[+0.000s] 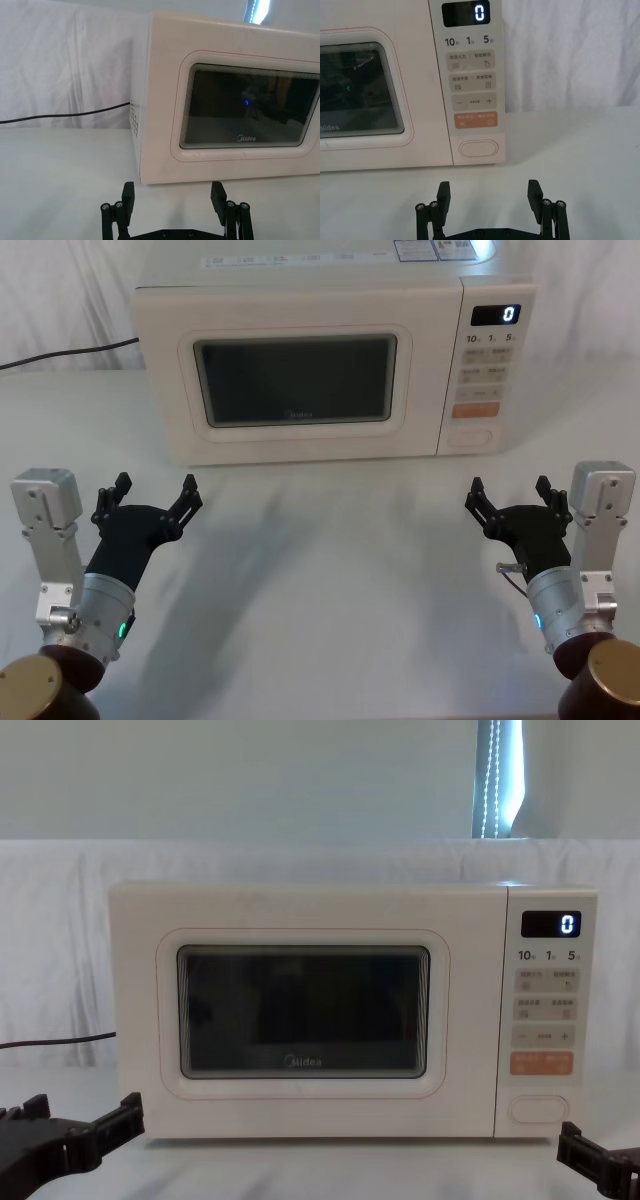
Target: Press the button to open the microwave door with one hand; close the microwave door with the other hand.
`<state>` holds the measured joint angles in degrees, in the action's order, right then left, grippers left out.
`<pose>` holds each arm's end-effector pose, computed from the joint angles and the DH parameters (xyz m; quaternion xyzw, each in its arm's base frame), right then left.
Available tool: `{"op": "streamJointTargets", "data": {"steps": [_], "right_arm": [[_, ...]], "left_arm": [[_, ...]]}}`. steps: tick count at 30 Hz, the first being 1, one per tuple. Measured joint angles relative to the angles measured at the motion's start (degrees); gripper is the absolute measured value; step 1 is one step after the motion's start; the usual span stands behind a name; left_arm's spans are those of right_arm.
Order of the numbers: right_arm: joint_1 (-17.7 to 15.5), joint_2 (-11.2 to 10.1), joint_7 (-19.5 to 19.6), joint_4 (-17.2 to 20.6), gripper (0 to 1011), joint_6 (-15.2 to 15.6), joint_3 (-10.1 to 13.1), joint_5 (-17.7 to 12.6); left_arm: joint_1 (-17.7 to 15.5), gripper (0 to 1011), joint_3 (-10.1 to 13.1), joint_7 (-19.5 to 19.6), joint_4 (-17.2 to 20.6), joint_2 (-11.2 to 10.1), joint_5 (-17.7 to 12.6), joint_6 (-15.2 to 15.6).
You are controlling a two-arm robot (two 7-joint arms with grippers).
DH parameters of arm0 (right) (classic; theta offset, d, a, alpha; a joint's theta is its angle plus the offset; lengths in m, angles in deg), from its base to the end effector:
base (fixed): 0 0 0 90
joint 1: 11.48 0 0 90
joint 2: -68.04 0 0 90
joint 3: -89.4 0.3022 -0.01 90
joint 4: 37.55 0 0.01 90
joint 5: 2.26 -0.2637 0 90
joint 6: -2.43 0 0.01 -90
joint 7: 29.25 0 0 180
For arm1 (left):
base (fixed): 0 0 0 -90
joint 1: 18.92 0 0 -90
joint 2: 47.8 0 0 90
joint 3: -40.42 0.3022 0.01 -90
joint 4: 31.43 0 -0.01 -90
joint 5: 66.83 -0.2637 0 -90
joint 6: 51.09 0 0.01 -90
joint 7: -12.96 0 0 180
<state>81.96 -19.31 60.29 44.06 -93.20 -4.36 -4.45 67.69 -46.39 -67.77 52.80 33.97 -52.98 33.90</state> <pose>0.2993 0.0345 -0.3325 0.0328 0.0241 -0.6804 0.7317 0.3004 0.0332 -0.3203 -0.0484 0.0169 0.6338 0.7718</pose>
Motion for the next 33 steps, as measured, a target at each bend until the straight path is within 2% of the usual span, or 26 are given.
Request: {"op": "streamJointTargets", "data": {"steps": [33], "right_arm": [[0.0, 0.0, 0.0, 0.0, 1002, 0.0, 0.0, 0.0]], "left_arm": [[0.0, 1001, 0.0, 0.0, 0.0, 0.0, 0.0, 0.0]]}}
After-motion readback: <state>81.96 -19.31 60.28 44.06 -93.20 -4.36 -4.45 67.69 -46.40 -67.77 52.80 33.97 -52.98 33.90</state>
